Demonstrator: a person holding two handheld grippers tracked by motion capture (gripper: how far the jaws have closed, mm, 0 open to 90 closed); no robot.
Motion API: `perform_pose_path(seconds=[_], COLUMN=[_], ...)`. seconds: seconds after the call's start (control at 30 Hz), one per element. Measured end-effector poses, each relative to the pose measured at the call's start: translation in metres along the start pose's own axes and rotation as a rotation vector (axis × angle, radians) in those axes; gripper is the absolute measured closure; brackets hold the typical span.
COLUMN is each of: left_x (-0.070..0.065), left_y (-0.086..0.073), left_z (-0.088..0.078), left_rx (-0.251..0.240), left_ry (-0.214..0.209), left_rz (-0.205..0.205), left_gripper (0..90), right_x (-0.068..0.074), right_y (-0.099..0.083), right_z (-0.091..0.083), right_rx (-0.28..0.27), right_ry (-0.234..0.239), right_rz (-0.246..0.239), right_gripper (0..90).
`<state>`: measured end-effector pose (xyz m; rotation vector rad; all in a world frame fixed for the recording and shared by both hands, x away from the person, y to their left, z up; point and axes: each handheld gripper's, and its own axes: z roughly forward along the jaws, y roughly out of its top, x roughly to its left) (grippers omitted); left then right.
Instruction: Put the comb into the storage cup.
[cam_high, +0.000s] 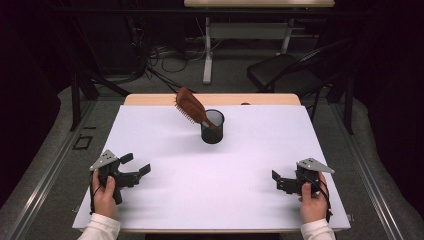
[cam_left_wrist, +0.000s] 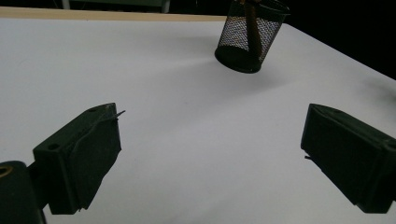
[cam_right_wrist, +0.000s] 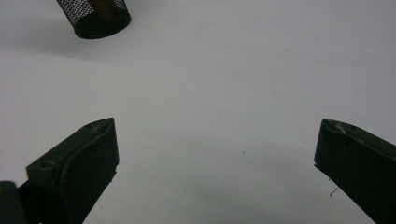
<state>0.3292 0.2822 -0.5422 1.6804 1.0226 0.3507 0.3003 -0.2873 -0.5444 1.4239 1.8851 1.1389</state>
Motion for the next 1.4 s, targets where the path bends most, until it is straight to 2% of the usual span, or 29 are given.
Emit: perform_pose_path(seconds=[0.3, 1.4], left_x=[0.0006, 0.0027], left_y=[0.0, 0.0002], left_z=[0.0006, -0.0002], left_rx=[0.0, -0.008], left_ry=[-0.002, 0.004], left_rz=[-0.003, -0.016], left_gripper=[5.0, 5.0], right_x=[-0.0022, -0.0027], right_y=[-0.001, -0.0022], right_z=[-0.0002, -0.0005], right_rx=[0.0, 0.004], right_ry=[-0.001, -0.003], right_rz=[0.02, 0.014], right_gripper=[0.0, 0.0])
